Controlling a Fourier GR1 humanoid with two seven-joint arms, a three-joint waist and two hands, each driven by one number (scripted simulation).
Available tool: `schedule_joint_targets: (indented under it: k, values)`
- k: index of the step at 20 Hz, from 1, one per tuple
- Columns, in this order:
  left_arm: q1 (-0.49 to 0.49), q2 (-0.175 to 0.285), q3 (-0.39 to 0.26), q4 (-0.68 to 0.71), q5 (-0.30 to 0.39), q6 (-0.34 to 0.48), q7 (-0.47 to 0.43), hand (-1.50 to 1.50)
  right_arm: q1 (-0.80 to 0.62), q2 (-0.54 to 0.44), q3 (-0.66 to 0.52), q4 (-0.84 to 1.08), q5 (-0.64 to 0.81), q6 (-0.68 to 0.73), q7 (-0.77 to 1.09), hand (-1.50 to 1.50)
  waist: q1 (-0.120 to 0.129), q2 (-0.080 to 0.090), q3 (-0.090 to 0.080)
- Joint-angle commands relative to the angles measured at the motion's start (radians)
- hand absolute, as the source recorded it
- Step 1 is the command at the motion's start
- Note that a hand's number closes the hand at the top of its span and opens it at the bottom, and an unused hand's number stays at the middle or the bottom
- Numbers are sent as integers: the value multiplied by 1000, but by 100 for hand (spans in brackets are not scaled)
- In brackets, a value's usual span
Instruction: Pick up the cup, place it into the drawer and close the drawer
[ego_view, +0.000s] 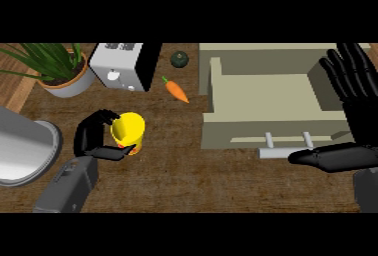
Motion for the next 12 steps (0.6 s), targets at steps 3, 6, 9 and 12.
schedule_joint_targets:
  k: [3, 6, 9, 12]
  values:
    - [-83, -41, -4, -102, 2, 49, -7, 150, 3, -10, -13, -23, 5, -7, 35, -150, 11, -7, 2]
    - [-103, -114, -35, -217, -1, 121, 64, 150, -14, -31, -40, -12, -22, 12, 49, -150, 19, -11, 3]
    - [-168, -109, -74, -342, -2, 128, 248, 150, 59, 8, 16, -82, 32, -19, 61, -150, 22, -17, 4]
    - [-254, -139, -102, -433, -4, 190, 411, 150, 53, -32, -60, -4, -20, 38, -22, -150, 26, -16, 5]
